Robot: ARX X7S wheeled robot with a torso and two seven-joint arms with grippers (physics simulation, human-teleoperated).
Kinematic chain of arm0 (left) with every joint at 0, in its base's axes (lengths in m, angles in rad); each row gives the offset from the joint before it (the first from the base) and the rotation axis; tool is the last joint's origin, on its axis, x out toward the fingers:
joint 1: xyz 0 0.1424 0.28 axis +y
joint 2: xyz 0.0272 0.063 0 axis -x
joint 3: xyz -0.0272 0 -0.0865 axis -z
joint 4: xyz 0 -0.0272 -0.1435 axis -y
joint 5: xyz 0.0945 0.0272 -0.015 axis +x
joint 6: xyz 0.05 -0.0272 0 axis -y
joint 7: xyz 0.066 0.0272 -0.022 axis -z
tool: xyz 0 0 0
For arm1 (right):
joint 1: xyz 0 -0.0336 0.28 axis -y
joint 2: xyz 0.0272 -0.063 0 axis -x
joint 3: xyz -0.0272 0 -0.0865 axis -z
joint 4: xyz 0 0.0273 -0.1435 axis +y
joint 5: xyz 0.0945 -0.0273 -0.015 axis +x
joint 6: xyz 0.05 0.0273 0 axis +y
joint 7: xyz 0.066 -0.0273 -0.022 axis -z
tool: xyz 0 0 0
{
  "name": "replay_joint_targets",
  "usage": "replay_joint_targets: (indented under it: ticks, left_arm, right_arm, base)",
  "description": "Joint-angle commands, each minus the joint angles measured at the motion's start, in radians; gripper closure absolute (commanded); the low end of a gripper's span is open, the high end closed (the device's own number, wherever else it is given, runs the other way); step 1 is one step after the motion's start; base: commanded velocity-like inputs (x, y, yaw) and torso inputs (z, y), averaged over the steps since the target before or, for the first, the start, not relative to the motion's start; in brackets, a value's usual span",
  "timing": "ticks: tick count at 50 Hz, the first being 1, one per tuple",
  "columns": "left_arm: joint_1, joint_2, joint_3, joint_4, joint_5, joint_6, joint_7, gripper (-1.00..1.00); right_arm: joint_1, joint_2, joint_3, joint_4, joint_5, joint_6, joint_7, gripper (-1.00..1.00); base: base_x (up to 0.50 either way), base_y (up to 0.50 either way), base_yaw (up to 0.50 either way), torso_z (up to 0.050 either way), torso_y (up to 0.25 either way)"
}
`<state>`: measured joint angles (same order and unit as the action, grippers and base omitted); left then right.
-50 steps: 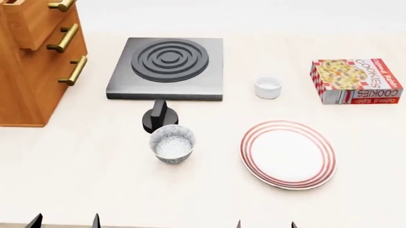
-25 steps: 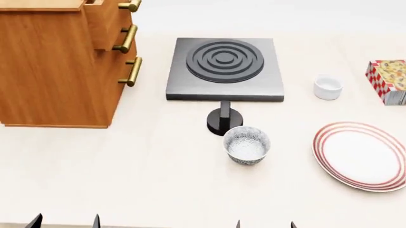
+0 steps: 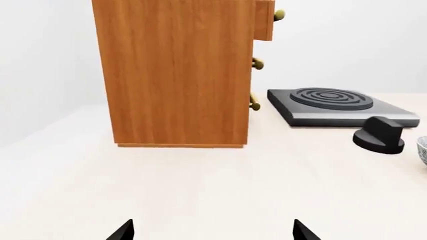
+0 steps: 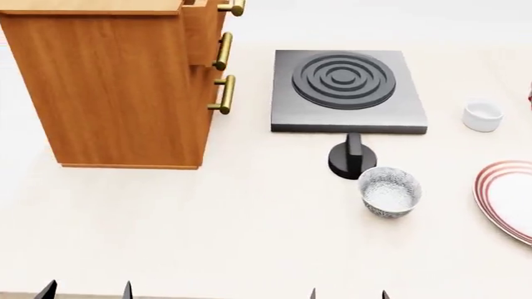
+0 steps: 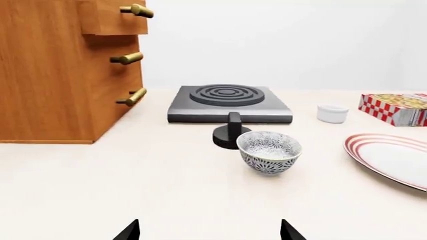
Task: Pick the akita bowl on the wooden cabinet and place it on the plate.
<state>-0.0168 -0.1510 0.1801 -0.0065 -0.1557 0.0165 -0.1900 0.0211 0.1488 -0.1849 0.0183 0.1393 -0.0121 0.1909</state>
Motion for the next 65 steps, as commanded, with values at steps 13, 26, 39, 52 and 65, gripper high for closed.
replay_joint_targets:
  ticks: [13,26,39,52,65]
  left_arm:
    - [-0.006,-0.013,0.015,-0.007,-0.011,0.007,-0.012,-1.00]
    - [-0.004,-0.019,0.017,0.012,0.014,-0.017,-0.062,-1.00]
    - [0.040,-0.021,-0.033,0.174,-0.035,-0.055,-0.121,-1.00]
    - [0.036,-0.074,-0.012,0.397,0.028,-0.151,-0.157,-1.00]
    - [-0.145,-0.075,-0.019,0.552,-0.014,-0.344,-0.173,-1.00]
  right_arm:
    - [0.002,0.009,-0.008,-0.002,0.030,-0.002,0.008,-1.00]
    - [0.000,0.012,-0.009,-0.006,0.039,-0.013,0.022,-1.00]
    - [-0.005,0.013,0.004,-0.198,0.060,0.151,0.113,-1.00]
    - [0.004,0.043,0.008,-0.500,0.098,0.349,0.174,-1.00]
    - [0.029,0.095,0.022,-0.683,0.121,0.394,0.187,-1.00]
  base:
    - [0.00,0.23,0.00,0.000,0.000]
    - [0.00,0.00,0.00,0.000,0.000]
    - [0.00,0.00,0.00,0.000,0.000]
    - [0.00,0.00,0.00,0.000,0.000]
    - [0.00,0.00,0.00,0.000,0.000]
